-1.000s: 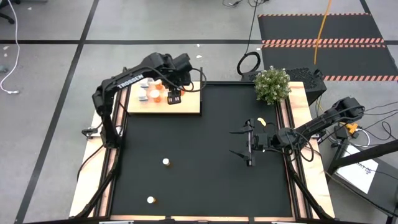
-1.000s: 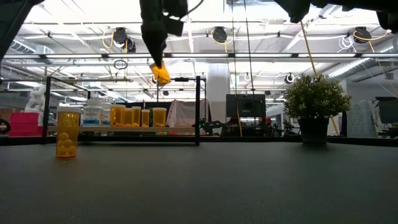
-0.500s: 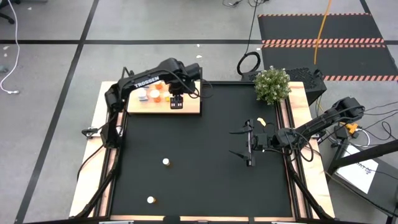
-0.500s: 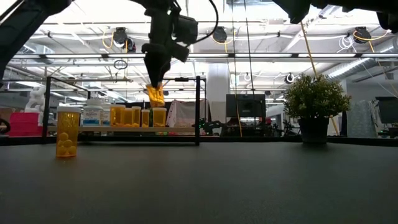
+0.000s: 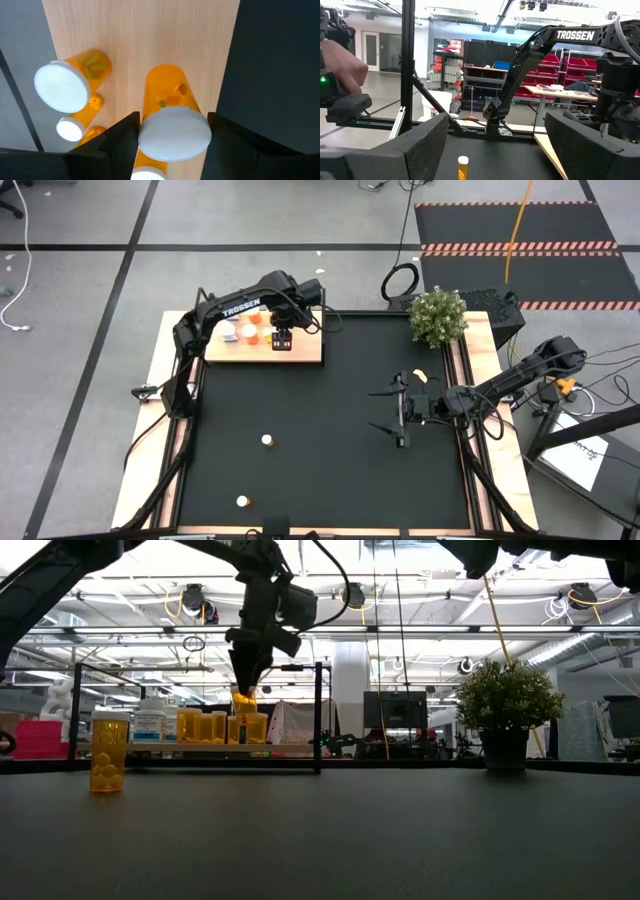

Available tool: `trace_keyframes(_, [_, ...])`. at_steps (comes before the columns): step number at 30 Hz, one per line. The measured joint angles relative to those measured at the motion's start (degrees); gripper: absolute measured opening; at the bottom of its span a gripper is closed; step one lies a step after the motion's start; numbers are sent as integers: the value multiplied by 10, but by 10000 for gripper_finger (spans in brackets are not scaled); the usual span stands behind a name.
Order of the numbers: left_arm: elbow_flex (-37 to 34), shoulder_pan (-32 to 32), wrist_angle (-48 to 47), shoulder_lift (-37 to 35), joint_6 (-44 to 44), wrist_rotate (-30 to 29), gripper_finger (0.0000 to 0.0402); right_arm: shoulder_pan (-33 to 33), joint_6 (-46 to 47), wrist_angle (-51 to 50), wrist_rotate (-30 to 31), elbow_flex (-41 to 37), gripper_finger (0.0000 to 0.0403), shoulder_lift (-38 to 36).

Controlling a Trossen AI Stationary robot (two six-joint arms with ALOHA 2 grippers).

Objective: Pick and place medicine bottles onto shelf by color
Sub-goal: Put the large orange pill bottle on the shelf aligned with the other large orange pill bottle on the shelf

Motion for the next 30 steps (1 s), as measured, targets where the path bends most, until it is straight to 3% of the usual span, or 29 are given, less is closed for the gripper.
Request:
trace_keyframes(14, [-1, 1, 18, 0, 14, 0, 221, 0, 0, -4, 0, 0, 329, 0])
trace_keyframes(23, [-76, 3, 39, -1, 29, 0, 230, 0, 0, -3, 0, 0, 329, 0])
trace_keyframes(30, [-86, 5, 56, -1, 29, -10, 226, 0, 0, -3, 0, 0, 329, 0])
